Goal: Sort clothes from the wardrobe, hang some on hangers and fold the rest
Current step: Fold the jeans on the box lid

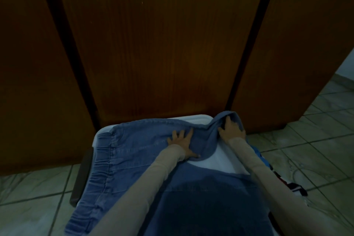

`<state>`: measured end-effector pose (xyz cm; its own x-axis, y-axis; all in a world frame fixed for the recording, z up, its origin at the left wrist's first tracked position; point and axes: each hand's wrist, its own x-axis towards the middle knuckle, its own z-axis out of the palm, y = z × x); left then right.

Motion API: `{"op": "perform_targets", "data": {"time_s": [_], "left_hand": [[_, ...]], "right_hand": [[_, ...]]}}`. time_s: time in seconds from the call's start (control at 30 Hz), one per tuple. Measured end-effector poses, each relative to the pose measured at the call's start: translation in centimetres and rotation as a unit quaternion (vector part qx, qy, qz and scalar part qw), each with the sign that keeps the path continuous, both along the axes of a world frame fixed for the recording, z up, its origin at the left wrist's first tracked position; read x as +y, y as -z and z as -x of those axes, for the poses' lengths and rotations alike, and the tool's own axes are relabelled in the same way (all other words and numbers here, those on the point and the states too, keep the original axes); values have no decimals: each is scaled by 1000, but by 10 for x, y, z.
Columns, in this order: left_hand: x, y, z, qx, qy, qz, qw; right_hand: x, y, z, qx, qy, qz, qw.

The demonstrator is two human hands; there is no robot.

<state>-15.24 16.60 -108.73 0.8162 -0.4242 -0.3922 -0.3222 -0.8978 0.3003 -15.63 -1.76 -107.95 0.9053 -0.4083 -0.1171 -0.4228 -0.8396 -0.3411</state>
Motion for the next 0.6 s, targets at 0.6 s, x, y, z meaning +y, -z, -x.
{"op": "perform_targets", "data": {"time_s": [0.6], "left_hand": [[6, -7, -26, 77, -66, -38, 994]], "right_hand": [[1, 29, -35, -107, 108, -201, 968]]}}
